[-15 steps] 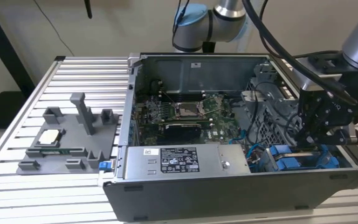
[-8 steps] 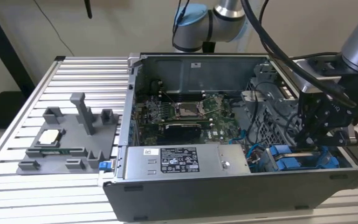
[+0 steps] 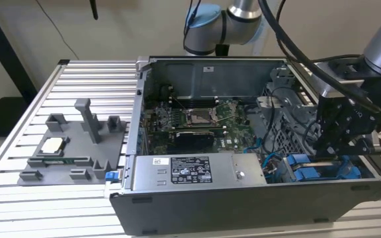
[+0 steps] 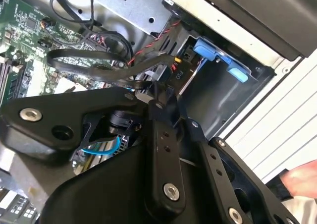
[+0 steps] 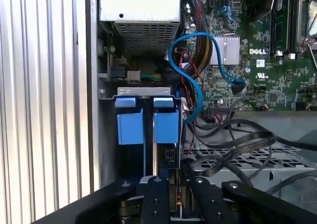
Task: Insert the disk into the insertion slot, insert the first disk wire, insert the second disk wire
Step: 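Insert the second disk wire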
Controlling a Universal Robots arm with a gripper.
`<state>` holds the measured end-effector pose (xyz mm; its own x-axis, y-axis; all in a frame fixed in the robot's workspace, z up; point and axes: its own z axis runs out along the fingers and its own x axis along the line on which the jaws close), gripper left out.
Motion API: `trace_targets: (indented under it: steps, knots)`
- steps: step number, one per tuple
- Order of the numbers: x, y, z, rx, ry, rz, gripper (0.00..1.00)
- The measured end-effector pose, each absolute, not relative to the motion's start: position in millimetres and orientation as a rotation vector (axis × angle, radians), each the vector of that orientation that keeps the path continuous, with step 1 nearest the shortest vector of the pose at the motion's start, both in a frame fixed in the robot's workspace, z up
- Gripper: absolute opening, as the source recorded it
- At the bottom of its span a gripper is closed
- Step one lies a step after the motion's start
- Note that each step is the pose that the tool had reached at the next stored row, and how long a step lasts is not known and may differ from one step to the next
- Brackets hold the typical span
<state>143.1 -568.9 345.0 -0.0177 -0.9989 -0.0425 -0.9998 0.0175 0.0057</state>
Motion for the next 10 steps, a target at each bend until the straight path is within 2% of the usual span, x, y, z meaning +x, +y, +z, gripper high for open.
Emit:
trace_targets:
  steps: [10]
  knots:
    - [143.1, -568.9, 357.4, -2.183, 2.222, 0.053, 0.24]
